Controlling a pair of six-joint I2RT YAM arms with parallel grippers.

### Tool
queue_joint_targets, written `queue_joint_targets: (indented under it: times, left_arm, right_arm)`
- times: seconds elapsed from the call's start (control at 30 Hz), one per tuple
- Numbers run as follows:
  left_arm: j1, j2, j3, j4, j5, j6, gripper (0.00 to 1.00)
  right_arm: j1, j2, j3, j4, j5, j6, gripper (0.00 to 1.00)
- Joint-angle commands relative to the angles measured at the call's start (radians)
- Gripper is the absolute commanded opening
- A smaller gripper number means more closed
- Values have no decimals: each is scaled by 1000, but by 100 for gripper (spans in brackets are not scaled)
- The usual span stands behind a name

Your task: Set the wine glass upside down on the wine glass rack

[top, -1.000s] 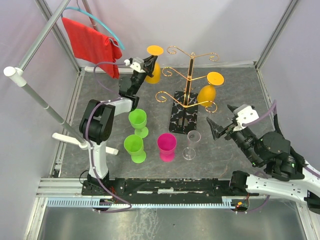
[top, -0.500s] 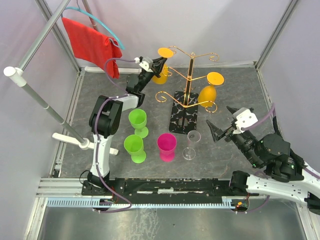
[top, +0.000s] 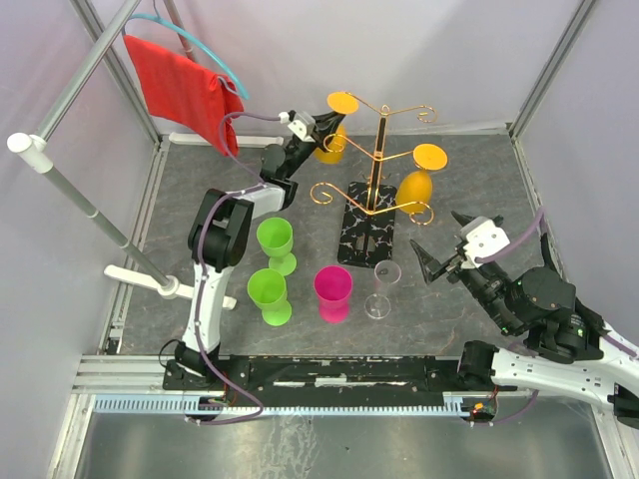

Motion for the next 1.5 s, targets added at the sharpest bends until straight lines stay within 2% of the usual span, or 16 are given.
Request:
queue_joint_targets:
  times: [0.0, 0.4, 0.8, 0.97, 1.17, 1.3, 1.47]
  left_arm:
    - [-16, 55, 100, 30, 23, -25, 3]
    - [-31, 143, 251, -16, 19, -46, 3]
    - [-28, 212, 361, -77, -122, -40, 3]
    - [-16, 213, 341, -51, -206, -47, 3]
    - [9, 160, 206, 80, -269, -53, 3]
    - [22, 129, 132, 160, -256, -57, 3]
    - [20, 100, 97, 194, -163, -39, 3]
  right_arm:
    - [4, 0, 5, 47, 14, -19, 94]
    - [4, 29, 3, 66, 16, -25, 94]
    - [5, 52, 1, 88, 24, -29, 95]
    - [4, 58, -1, 91, 24, -27, 95]
    - [5, 59, -3, 90, 26, -23, 95]
    - [5, 50, -15, 103, 24, -17, 95]
    - [4, 53, -21, 109, 23, -20, 96]
